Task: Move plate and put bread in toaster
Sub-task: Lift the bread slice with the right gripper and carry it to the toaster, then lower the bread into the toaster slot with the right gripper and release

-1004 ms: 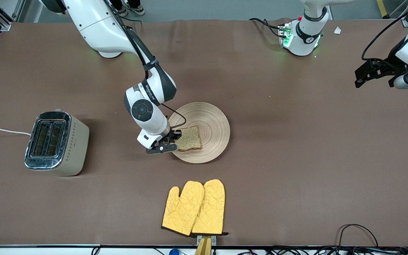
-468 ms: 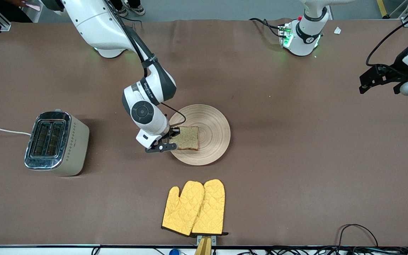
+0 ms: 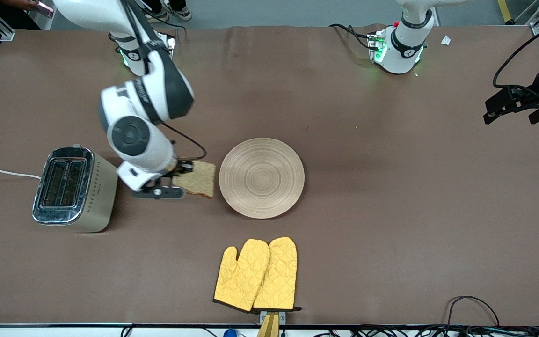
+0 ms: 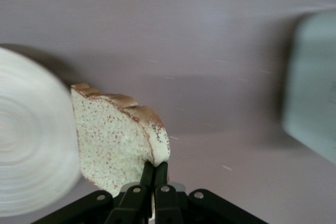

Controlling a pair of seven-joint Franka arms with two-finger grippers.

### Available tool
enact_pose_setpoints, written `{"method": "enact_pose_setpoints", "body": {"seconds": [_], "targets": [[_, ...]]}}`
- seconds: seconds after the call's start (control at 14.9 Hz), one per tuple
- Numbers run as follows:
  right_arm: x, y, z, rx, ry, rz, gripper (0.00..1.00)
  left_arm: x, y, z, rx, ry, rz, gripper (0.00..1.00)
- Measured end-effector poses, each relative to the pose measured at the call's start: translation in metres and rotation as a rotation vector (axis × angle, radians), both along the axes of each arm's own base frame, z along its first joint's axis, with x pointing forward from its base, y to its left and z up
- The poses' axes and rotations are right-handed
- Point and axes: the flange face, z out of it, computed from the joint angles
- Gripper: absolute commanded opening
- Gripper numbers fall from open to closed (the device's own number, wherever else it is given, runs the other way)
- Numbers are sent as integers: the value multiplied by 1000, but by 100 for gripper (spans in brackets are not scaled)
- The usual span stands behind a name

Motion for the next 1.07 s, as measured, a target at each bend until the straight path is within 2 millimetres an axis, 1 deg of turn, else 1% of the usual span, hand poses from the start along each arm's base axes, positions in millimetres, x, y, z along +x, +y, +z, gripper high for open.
{"method": "enact_pose_setpoints", "body": {"seconds": [0.13,0.2,0.4,0.6,0.74,0.87,1.07], "targets": [[3,-38,27,-98,25,-20,0,-2,5,3,-3,8,2,100],[3,-50,37,-168,35,-19,0,-2,8,3,-5,12,0,100],[0,-69,62,-370,34,-4,0,-2,12,3,-5,16,4,100],[0,-88,75,-553,16,5,0,-3,4,3,-3,17,-11,100],[2,-98,74,-660,4,20,0,-3,-1,3,15,15,-23,100],[3,-106,65,-737,5,41,0,-3,-6,3,25,14,-32,100],[4,-117,35,-855,-17,89,0,-5,-13,0,28,11,-37,100]]}}
